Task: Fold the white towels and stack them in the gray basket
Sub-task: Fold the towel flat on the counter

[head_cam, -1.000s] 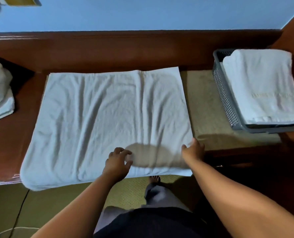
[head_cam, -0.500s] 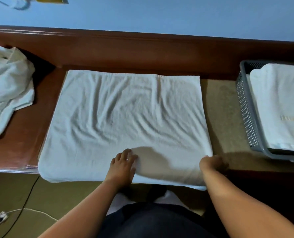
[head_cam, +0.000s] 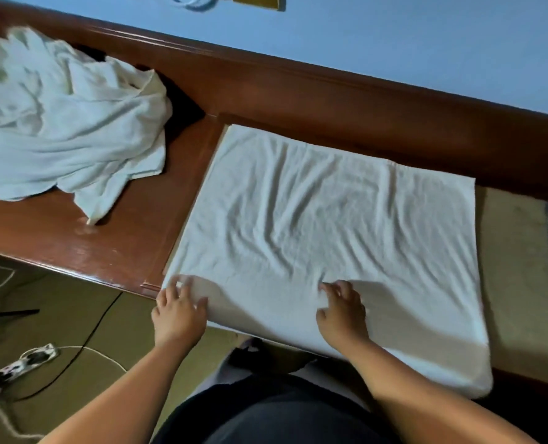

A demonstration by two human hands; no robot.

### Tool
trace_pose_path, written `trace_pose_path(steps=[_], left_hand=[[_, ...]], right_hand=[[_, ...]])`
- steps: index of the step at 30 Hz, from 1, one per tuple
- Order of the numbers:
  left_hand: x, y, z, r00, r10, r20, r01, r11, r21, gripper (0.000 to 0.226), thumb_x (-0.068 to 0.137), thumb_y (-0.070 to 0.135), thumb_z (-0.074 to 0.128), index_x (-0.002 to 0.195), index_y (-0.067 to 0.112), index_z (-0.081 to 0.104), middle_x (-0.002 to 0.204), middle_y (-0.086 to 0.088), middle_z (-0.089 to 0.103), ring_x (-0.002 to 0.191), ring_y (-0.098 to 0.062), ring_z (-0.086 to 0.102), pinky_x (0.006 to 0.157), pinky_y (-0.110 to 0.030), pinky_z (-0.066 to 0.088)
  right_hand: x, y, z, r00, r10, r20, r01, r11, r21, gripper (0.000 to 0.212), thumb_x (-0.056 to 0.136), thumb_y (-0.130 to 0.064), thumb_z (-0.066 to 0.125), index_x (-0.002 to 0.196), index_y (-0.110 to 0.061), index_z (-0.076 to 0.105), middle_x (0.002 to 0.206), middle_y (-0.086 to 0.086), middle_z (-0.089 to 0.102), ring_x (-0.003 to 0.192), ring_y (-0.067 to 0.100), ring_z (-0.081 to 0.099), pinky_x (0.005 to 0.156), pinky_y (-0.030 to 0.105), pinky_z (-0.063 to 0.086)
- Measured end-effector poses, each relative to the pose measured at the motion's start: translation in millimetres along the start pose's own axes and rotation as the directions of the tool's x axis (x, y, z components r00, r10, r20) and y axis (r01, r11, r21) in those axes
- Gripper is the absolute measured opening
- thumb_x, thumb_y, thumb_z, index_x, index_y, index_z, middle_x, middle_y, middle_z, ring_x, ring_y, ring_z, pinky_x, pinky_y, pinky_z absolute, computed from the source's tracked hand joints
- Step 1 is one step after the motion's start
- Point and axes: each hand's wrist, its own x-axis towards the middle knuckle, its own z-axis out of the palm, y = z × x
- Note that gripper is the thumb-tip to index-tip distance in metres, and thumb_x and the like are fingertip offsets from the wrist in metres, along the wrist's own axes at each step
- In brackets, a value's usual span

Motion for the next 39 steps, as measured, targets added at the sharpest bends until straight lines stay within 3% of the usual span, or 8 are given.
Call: trace_pose_path(steps=[6,14,17,21,26,32,35,39], left_hand=[[19.2,-29.3,-10.5,0.997,-0.080,-0.013,0.078,0.987,-0.143,0.075,0.090,0.054,0.064,0.150,0.023,0.033,0.147,-0.010,0.033,0.136,-0.037,0.035,0.107,-0.051,0.037],[35.3,-38.9,-7.0,0.986,-0.164,-0.007,0.138,0.852,-0.504,0.042,0.085,0.046,0.075,0.112,0.021,0.054,0.117,0.001,0.045,0.101,-0.027,0.053,0.091,-0.040,0.044],[38.4,-50.6,-8.6,0.999,-0.046,-0.002,0.039,0.873,-0.486,0.027,0.086,0.038,0.072,0.075,0.024,0.053,0.092,0.002,0.049,0.085,-0.019,0.051,0.070,-0.031,0.033],[30.6,-65.7,-11.5,0.995,0.051,0.089,-0.011,0.915,-0.403,0.029,0.084,0.029,0.063,0.062,0.030,0.044,0.076,0.007,0.051,0.078,-0.019,0.052,0.073,-0.035,0.035],[1.5,-87.5,2.3,0.985,0.106,0.138,-0.050,0.934,-0.354,0.022,0.083,0.035,0.069,0.087,0.022,0.053,0.077,0.005,0.061,0.076,-0.023,0.060,0.060,-0.034,0.033],[-67.0,-38.4,17.7,0.948,0.313,0.064,-0.278,0.906,-0.318,0.015,0.087,0.026,0.059,0.090,0.024,0.045,0.076,0.001,0.058,0.076,-0.032,0.059,0.059,-0.038,0.031],[-103.3,13.6,37.9,0.909,0.398,0.124,-0.365,0.903,-0.228,0.015,0.088,0.025,0.054,0.092,0.022,0.040,0.094,-0.005,0.063,0.086,-0.036,0.060,0.065,-0.040,0.041],[-157.7,77.7,69.9,0.715,0.628,0.307,-0.569,0.778,-0.265,0.018,0.092,0.026,0.058,0.106,0.018,0.049,0.112,-0.006,0.061,0.101,-0.031,0.060,0.081,-0.040,0.048]], right_hand=[[16.6,-113.7,13.5,0.856,-0.359,0.374,0.417,0.905,-0.087,0.063,0.098,-0.033,0.050,0.156,-0.033,0.024,0.165,-0.005,0.002,0.148,0.025,0.014,0.115,0.040,0.026],[54.1,-207.9,21.1,0.778,-0.525,0.345,0.600,0.784,-0.158,0.071,0.097,-0.024,0.052,0.158,-0.028,0.016,0.162,0.001,0.011,0.141,0.028,0.028,0.112,0.040,0.034],[70.5,-238.3,29.0,0.697,-0.647,0.310,0.714,0.669,-0.208,0.080,0.092,-0.013,0.053,0.158,-0.033,0.013,0.165,0.002,0.005,0.130,0.030,0.043,0.102,0.040,0.044],[79.5,-270.9,31.0,0.583,-0.698,0.416,0.812,0.518,-0.269,0.087,0.084,0.003,0.048,0.155,-0.037,0.020,0.156,0.002,0.027,0.114,0.032,0.053,0.086,0.041,0.048],[86.6,-251.2,22.4,0.631,-0.698,0.338,0.766,0.489,-0.418,0.021,0.089,-0.007,0.050,0.105,-0.019,0.058,0.109,0.005,0.043,0.091,0.033,0.058,0.069,0.040,0.047],[63.7,-157.0,-20.4,0.756,-0.636,0.157,0.639,0.664,-0.389,0.046,0.085,-0.034,0.027,0.105,-0.013,0.063,0.098,0.011,0.049,0.086,0.040,0.056,0.065,0.039,0.041],[37.5,-85.8,-38.8,0.845,-0.531,0.066,0.509,0.759,-0.406,0.022,0.092,-0.019,0.047,0.106,-0.011,0.064,0.096,0.014,0.052,0.082,0.041,0.057,0.067,0.042,0.047],[-11.3,11.4,-55.0,0.965,-0.261,-0.029,0.216,0.852,-0.477,0.017,0.097,-0.019,0.050,0.113,-0.013,0.054,0.114,0.013,0.053,0.093,0.038,0.056,0.075,0.037,0.046]])
